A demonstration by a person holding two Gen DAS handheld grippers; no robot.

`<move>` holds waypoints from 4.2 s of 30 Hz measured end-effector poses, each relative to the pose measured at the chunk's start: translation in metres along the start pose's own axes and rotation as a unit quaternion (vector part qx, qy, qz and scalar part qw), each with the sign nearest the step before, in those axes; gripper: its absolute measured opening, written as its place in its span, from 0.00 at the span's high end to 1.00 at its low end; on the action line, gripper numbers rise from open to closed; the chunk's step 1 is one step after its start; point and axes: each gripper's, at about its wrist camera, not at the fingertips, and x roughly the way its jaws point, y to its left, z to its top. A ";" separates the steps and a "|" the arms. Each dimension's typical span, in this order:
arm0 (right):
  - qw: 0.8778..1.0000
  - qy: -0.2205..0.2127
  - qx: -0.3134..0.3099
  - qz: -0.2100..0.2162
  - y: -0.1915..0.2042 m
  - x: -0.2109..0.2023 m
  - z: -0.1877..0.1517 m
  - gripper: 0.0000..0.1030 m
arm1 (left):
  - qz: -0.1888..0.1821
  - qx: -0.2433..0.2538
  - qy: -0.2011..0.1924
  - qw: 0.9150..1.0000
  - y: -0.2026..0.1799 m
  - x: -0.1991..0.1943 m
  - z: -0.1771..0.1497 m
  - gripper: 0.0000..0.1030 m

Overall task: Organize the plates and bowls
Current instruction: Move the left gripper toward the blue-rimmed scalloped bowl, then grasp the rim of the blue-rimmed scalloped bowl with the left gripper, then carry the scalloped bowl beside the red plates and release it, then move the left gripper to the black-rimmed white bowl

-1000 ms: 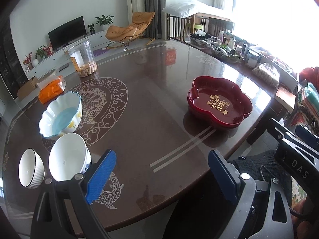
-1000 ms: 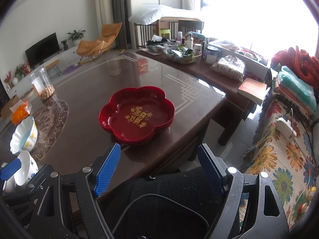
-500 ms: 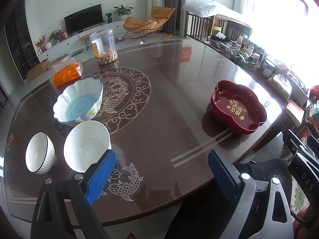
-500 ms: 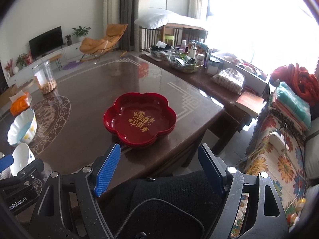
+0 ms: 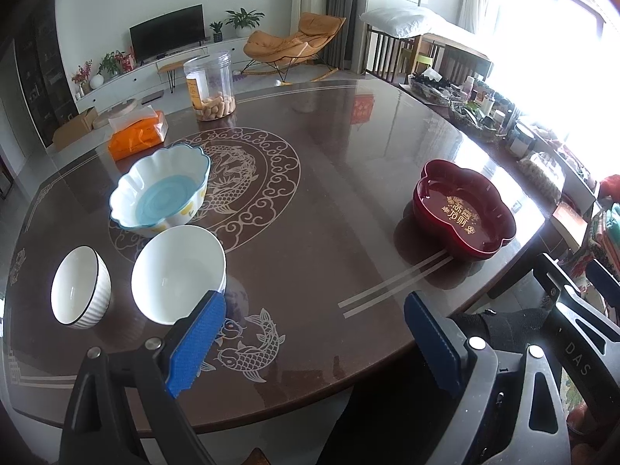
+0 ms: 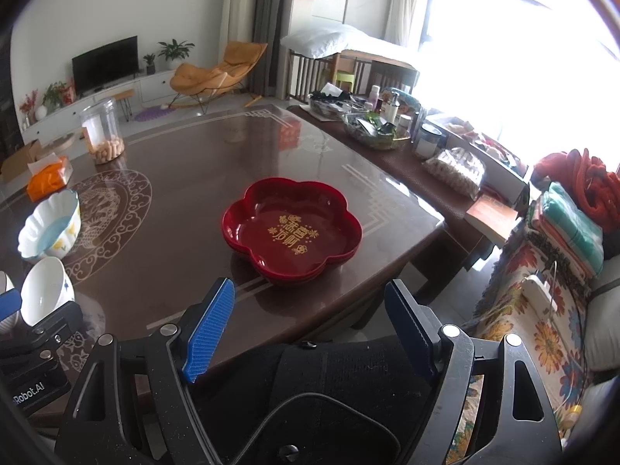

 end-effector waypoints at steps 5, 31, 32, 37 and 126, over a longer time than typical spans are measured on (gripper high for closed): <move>1.000 0.003 -0.011 -0.001 0.006 0.001 0.001 0.20 | 0.002 -0.004 0.001 1.000 0.003 0.001 0.001 0.09; 0.959 0.040 -0.154 0.233 0.118 0.006 0.007 0.20 | 0.074 -0.096 0.035 0.992 0.172 0.003 0.013 0.09; 0.953 0.041 -0.160 0.255 0.126 0.008 0.014 0.20 | 0.079 -0.100 0.032 0.991 0.190 0.003 0.021 0.09; 0.909 0.085 -0.115 0.392 0.159 0.046 0.062 0.20 | 0.119 -0.095 0.031 0.988 0.262 0.025 0.076 0.09; 0.957 -0.036 -0.079 0.277 0.115 -0.015 0.023 0.28 | 0.088 -0.036 -0.084 0.992 0.104 -0.056 -0.009 0.08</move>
